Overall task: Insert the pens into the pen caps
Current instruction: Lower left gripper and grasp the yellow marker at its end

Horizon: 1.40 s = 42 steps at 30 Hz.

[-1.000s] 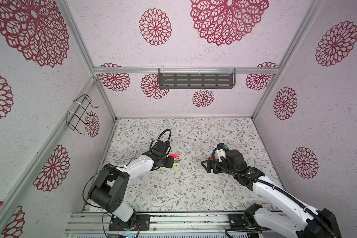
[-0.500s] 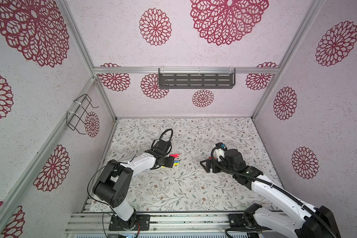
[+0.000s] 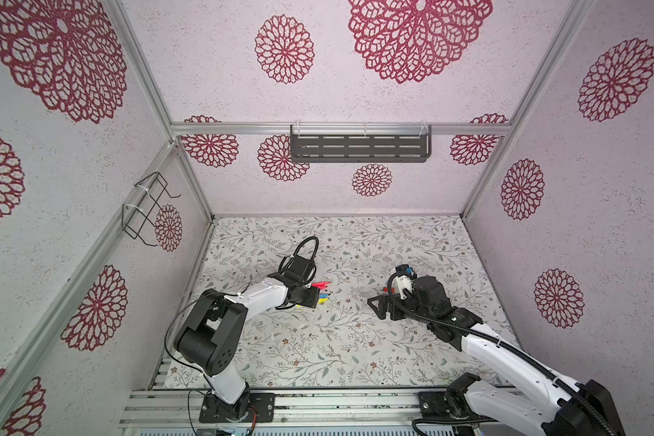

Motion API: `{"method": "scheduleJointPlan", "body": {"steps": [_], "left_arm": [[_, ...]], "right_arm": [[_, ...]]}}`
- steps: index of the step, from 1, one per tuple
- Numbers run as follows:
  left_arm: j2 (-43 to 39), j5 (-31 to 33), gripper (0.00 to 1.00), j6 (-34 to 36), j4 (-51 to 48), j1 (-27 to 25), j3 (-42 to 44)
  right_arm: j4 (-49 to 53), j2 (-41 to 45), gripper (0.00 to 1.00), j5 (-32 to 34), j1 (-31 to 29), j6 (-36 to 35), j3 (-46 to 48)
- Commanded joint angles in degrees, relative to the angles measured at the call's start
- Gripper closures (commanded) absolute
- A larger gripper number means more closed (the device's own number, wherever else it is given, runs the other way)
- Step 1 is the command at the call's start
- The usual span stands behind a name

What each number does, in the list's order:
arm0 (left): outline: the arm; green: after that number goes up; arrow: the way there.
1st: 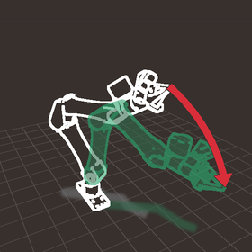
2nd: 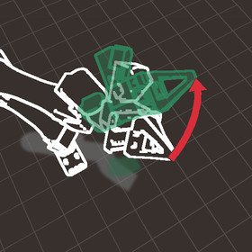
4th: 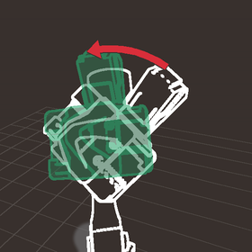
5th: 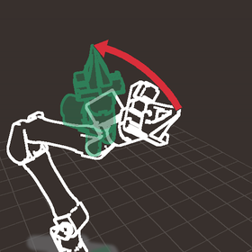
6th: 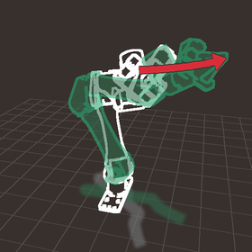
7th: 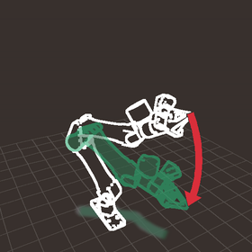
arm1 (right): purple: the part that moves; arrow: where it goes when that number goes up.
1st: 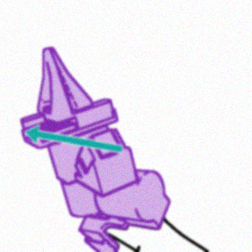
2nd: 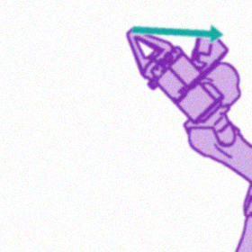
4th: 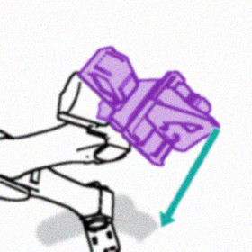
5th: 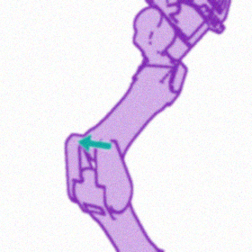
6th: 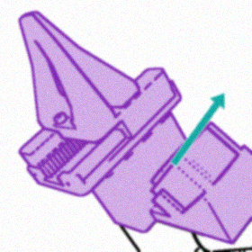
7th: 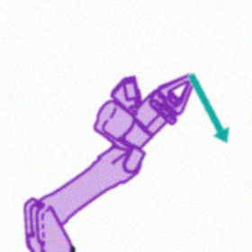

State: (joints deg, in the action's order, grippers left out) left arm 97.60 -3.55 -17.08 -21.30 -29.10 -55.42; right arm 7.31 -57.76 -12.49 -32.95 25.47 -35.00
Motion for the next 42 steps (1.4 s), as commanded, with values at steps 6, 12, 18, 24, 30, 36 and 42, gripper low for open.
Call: {"method": "scheduleJointPlan", "body": {"steps": [6,12,18,24,30,36,42], "left_arm": [[1.21,0.72,0.45,1.80,-1.11,-0.98,-1.84],[1.42,0.83,0.45,1.79,-1.29,-1.65,-1.97],[1.71,1.22,0.47,1.83,-2.06,-1.97,-2.24],[1.45,1.75,0.47,1.88,-2.43,-2.49,-2.06],[1.74,2.17,0.47,2.11,-2.73,-2.63,-2.23],[2.44,2.67,0.47,2.04,-3.32,-3.26,-2.67],[2.94,3.54,0.48,1.72,-3.68,-3.94,-2.77]], "right_arm": [[-0.84,2.14,0.01,-0.34,-0.19,-0.45,0.02],[-0.37,3.46,0.01,0.02,-0.19,-0.25,0.28],[-0.19,4.12,0.01,0.27,-0.24,-0.08,0.46],[-0.15,4.00,0.01,0.44,-0.21,-0.01,0.29],[-0.40,4.05,0.01,0.27,-0.19,0.28,0.54],[-0.50,4.25,0.01,0.33,-0.21,0.45,0.79],[-0.45,4.39,0.01,0.45,-0.23,0.48,0.90]]}}
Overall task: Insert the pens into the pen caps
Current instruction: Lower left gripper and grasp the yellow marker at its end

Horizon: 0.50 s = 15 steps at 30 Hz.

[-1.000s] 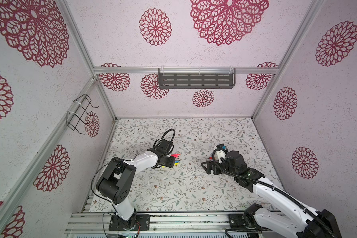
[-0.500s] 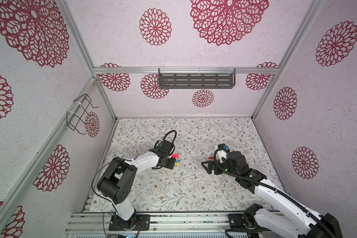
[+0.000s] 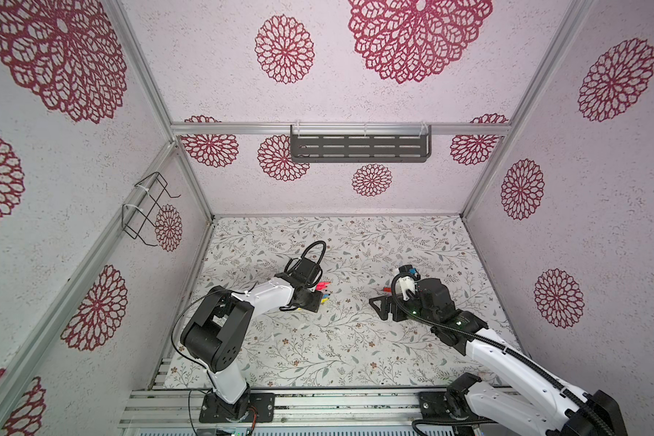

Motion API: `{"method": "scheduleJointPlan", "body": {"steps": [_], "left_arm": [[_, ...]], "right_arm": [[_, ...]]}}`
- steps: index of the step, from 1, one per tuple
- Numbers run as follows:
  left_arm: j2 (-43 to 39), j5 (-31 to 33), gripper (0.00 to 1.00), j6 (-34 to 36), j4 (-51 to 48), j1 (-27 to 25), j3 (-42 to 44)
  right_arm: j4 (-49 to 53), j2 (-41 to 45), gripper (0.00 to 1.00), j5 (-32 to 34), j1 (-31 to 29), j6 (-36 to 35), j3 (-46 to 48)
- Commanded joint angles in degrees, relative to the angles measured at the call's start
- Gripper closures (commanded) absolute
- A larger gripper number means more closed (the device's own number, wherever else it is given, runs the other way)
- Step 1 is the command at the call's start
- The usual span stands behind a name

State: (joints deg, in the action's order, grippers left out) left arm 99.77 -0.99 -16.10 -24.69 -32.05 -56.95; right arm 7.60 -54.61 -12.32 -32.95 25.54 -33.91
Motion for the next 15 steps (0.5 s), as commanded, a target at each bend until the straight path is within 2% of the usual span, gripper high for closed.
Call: {"method": "scheduleJointPlan", "body": {"steps": [1,15], "left_arm": [[0.86,1.10,0.48,0.79,-0.28,-1.06,-1.30],[3.50,6.25,0.51,0.55,-5.60,-5.89,-3.34]], "right_arm": [[-0.82,1.25,0.01,0.29,-0.19,0.39,-0.28],[-0.05,3.06,0.01,1.19,-0.19,0.67,-0.10]]}}
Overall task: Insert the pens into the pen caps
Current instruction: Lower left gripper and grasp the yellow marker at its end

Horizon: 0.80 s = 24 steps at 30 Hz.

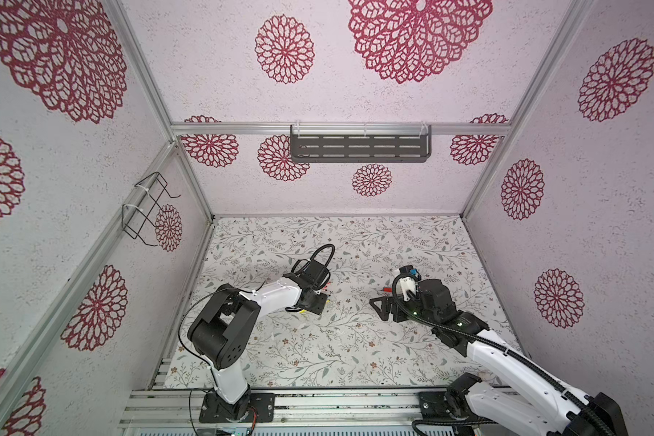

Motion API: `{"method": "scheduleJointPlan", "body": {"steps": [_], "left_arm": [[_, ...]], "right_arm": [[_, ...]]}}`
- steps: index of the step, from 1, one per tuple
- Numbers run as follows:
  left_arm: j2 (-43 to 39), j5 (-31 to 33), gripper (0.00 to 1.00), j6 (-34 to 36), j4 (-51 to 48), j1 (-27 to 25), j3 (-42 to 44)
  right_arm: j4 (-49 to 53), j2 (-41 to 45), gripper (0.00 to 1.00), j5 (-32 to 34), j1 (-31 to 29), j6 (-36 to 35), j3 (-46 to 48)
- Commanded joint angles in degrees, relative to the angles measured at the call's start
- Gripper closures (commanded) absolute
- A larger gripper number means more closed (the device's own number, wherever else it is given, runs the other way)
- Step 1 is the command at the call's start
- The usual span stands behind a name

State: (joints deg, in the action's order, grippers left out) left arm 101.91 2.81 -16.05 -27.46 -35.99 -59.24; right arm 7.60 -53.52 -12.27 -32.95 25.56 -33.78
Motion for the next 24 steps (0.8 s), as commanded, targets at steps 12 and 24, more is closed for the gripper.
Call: {"method": "scheduleJointPlan", "body": {"steps": [12,24], "left_arm": [[1.38,3.41,0.56,-2.58,-7.04,-6.35,0.42],[-1.26,0.82,0.62,-7.61,-6.12,-8.57,5.43]], "right_arm": [[1.71,5.88,0.04,3.48,-0.19,1.42,0.73],[3.10,8.06,0.08,5.23,-0.18,2.04,0.29]]}}
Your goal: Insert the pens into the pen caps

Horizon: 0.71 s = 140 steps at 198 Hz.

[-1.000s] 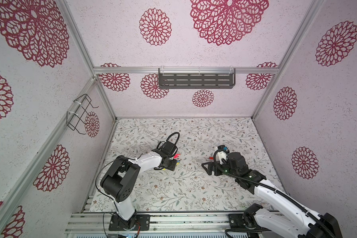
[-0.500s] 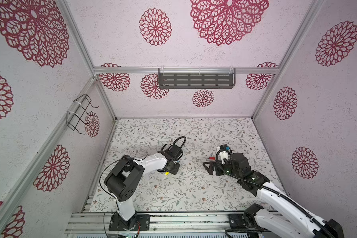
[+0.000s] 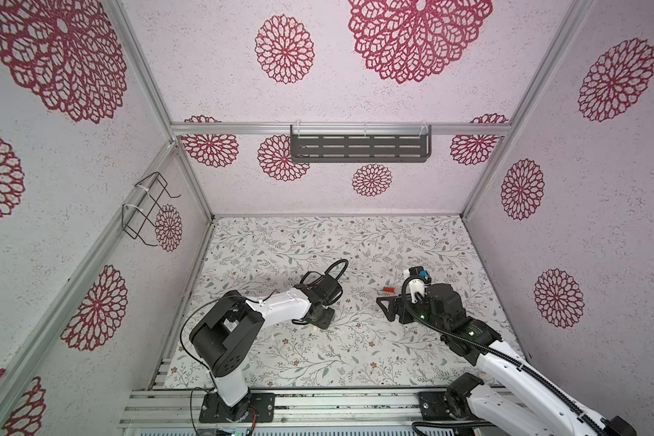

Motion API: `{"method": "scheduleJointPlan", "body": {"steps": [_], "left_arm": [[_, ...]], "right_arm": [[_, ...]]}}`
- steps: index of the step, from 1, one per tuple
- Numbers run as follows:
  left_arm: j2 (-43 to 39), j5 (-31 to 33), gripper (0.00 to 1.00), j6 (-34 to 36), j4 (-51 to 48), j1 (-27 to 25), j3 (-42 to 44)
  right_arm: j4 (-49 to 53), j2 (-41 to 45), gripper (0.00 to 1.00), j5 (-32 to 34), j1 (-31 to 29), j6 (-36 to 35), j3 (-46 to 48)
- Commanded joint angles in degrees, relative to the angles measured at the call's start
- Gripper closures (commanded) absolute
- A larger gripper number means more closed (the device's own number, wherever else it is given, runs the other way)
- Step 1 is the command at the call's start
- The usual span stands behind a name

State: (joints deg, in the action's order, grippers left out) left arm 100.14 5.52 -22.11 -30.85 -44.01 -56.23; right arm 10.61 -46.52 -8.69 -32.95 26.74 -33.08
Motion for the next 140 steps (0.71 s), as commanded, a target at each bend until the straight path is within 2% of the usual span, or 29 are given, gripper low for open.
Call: {"method": "scheduleJointPlan", "body": {"steps": [1,63,103,123,140], "left_arm": [[0.55,-1.98,0.63,-1.77,-2.64,-0.72,2.73],[0.76,-3.04,0.81,-2.54,-0.87,-1.24,4.90],[-3.20,-3.37,0.86,-2.41,1.95,-2.09,6.39],[-8.05,-4.56,0.87,-2.68,6.39,-3.18,8.70],[-13.46,-7.84,0.88,-3.81,13.40,-4.12,12.08]], "right_arm": [[0.20,1.15,0.08,1.89,-0.14,0.93,-0.48],[1.25,1.85,0.09,3.57,-0.14,1.32,-1.50],[1.09,0.98,0.09,3.30,-0.01,2.10,-1.34],[-0.62,0.00,0.10,1.04,-0.02,3.15,-0.12],[-6.15,-1.20,0.06,-6.72,-0.16,3.60,2.46]]}}
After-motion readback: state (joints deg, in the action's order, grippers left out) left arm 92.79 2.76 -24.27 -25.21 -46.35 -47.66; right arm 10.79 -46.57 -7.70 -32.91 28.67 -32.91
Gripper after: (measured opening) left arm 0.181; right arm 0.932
